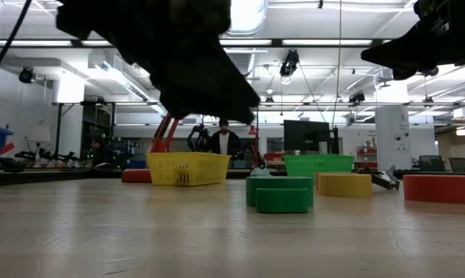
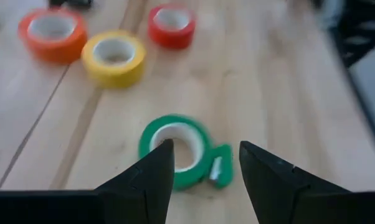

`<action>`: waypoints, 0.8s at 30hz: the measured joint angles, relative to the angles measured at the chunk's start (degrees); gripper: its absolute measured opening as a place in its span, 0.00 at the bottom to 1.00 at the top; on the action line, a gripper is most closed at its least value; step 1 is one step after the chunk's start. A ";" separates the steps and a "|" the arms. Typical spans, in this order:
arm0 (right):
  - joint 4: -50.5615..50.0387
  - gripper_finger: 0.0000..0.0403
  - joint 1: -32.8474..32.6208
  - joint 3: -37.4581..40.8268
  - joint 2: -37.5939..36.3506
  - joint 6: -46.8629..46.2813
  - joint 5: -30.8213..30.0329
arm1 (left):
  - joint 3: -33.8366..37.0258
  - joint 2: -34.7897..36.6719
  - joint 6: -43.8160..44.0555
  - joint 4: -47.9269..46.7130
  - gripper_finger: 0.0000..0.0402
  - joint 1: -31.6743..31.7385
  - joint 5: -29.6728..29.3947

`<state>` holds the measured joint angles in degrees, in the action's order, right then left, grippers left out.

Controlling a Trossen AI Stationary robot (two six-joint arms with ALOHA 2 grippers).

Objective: Pick and place Stapler, Stapler remover, tape
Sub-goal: Put the green stapler into the blue bin

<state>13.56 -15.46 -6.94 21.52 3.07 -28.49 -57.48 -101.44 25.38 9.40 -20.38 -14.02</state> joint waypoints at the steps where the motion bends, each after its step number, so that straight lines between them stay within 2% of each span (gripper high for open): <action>1: 0.00 0.02 0.01 0.00 0.00 0.08 -0.01 | -1.49 -1.00 1.35 -2.63 0.46 0.49 -0.59; 4: 0.00 0.02 0.01 0.00 0.00 -0.03 0.00 | -5.40 -3.24 4.93 -10.53 0.46 2.26 -4.00; 6: -0.02 0.02 0.00 0.00 0.02 0.09 0.00 | -7.15 -4.41 6.12 -12.47 0.46 3.19 -5.51; 11: 0.00 0.02 0.00 0.00 0.01 0.07 0.00 | -9.22 -6.57 5.48 -12.60 0.46 3.85 -3.33; 24: -0.01 0.02 0.01 0.00 0.00 -0.02 -0.01 | -9.37 -9.97 7.30 -11.39 0.46 4.59 -2.48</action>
<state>13.54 -15.45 -6.94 21.52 3.05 -28.50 -66.85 -111.41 32.68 -2.00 -15.79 -16.50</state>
